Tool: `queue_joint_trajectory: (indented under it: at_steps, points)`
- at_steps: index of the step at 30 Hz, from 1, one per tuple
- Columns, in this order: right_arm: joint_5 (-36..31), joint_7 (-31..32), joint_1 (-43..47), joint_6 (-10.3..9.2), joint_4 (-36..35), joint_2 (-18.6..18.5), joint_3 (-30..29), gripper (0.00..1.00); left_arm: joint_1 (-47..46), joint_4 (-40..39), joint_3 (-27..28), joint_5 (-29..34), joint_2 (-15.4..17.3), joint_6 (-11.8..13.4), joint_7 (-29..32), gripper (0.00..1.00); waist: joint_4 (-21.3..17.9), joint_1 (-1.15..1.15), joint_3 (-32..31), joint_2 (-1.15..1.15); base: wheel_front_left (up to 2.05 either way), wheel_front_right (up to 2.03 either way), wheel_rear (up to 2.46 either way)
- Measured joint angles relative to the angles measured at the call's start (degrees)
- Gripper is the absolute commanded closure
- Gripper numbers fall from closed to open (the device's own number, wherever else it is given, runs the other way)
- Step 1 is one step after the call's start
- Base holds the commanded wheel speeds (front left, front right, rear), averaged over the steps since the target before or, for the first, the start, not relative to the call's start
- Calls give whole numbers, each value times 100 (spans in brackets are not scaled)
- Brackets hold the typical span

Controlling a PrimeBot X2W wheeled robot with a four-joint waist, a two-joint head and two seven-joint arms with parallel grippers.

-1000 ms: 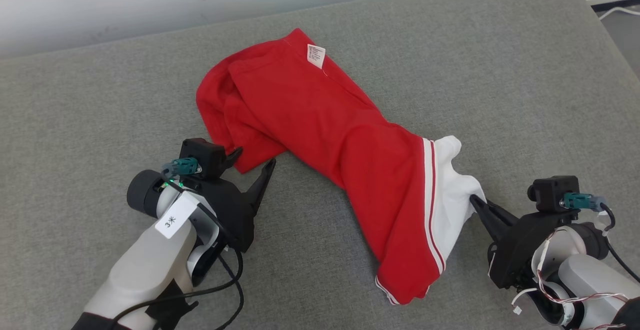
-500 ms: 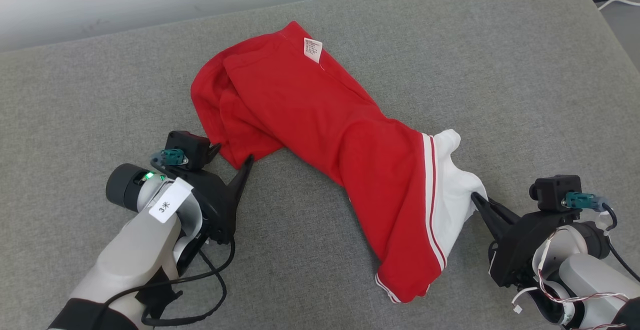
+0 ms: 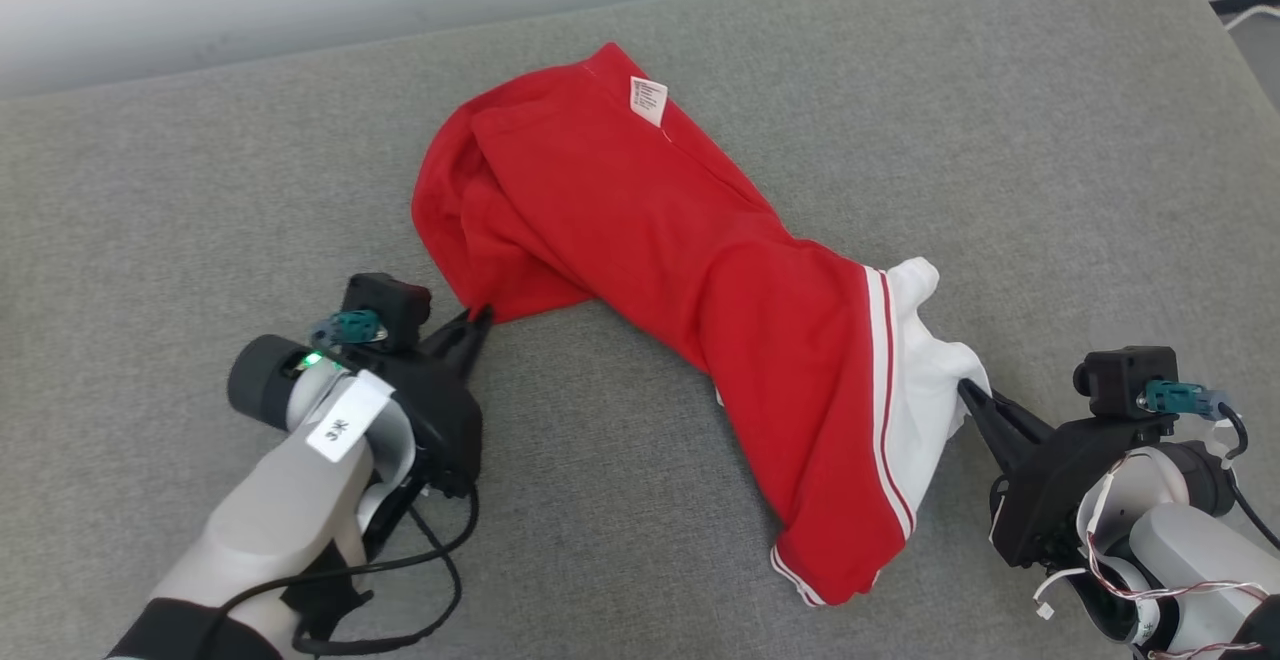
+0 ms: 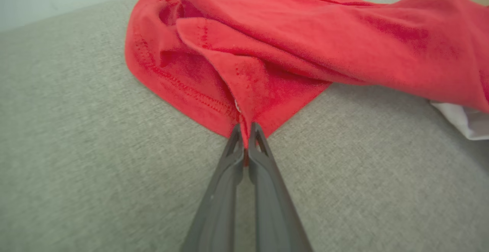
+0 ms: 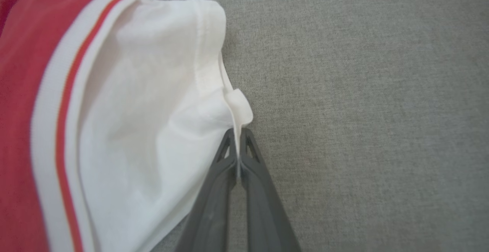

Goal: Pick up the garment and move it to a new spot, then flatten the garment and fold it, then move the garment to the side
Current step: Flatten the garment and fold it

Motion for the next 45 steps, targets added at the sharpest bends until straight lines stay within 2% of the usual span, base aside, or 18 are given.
queue_joint_trajectory:
  at_steps: [7,11,21,29,36,45]
  points:
    - [15,-57,11,2,118,-34,-60,100,92,121,130,-246,179,0,-338,100,196,0,-171,0,0,0,0]
    - [36,-109,86,29,256,-193,-135,100,389,126,149,-294,232,0,-441,100,380,-1,-324,0,0,0,0]
    - [69,-151,110,237,581,-276,-136,100,1243,-12,42,-455,422,-1,-560,100,974,-1,-739,0,0,0,0]
    - [126,-209,258,313,833,-274,-135,100,1822,-238,42,-576,662,0,-564,100,1503,-1,-1093,-1,0,0,0]
    - [122,-216,254,381,931,-213,-75,100,2295,-527,30,-680,869,1,-363,100,1768,-1,-1295,-1,0,0,0]
    - [109,-212,206,460,1010,-122,-10,100,2593,-1125,-46,-894,1024,2,26,100,1800,-1,-1325,-1,0,0,0]
